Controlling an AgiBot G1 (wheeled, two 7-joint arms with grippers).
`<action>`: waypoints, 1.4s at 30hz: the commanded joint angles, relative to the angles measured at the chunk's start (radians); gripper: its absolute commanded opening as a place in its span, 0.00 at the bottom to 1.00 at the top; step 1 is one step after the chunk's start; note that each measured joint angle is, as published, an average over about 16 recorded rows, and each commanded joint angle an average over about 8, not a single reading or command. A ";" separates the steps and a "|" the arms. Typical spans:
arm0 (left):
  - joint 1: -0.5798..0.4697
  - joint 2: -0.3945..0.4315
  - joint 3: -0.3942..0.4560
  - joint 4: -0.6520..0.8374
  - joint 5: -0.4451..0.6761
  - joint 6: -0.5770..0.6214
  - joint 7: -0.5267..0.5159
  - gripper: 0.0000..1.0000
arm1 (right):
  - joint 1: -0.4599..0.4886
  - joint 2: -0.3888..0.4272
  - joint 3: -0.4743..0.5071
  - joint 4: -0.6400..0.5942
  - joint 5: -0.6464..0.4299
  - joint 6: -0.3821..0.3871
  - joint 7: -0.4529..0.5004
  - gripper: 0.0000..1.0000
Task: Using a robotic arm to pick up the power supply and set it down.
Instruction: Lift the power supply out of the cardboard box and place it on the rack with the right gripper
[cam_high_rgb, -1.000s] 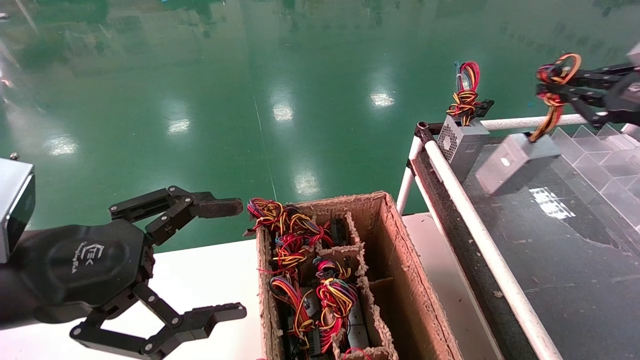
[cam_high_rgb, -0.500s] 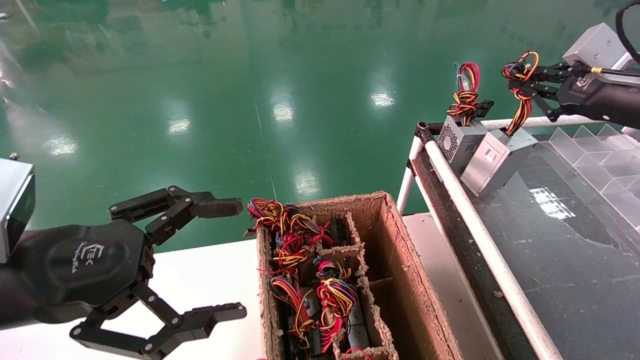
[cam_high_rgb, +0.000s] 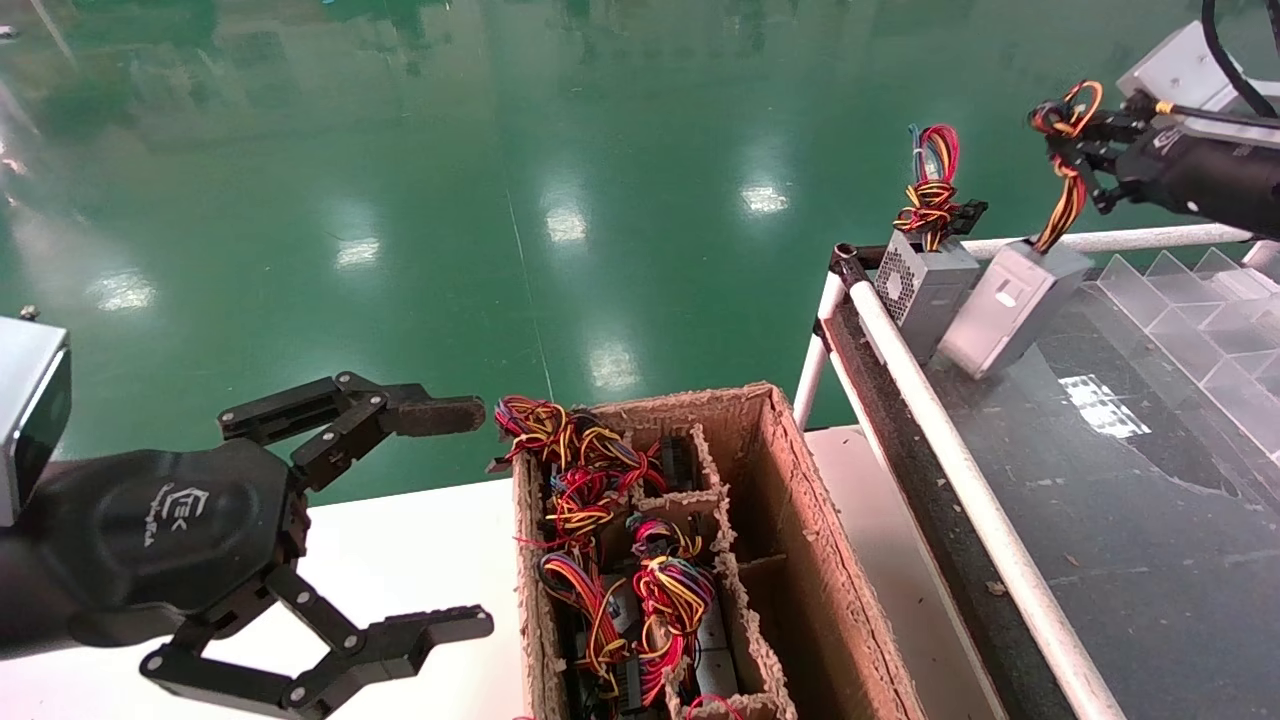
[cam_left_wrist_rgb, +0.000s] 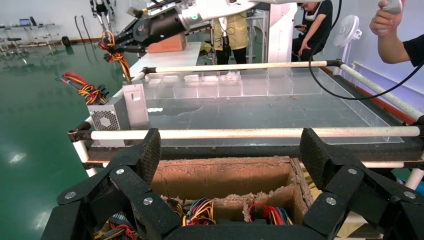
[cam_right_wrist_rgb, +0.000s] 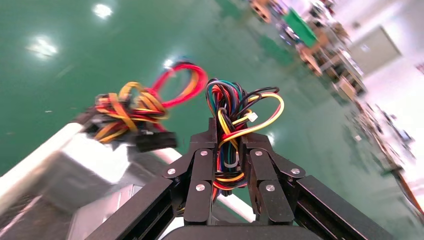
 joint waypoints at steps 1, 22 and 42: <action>0.000 0.000 0.000 0.000 0.000 0.000 0.000 1.00 | 0.000 -0.014 0.003 -0.004 0.004 0.046 0.010 0.00; 0.000 0.000 0.000 0.000 0.000 0.000 0.000 1.00 | 0.003 0.006 -0.014 0.007 -0.020 0.017 0.028 0.00; 0.000 0.000 0.000 0.000 0.000 0.000 0.000 1.00 | 0.034 0.076 -0.045 0.017 -0.064 -0.253 0.042 0.00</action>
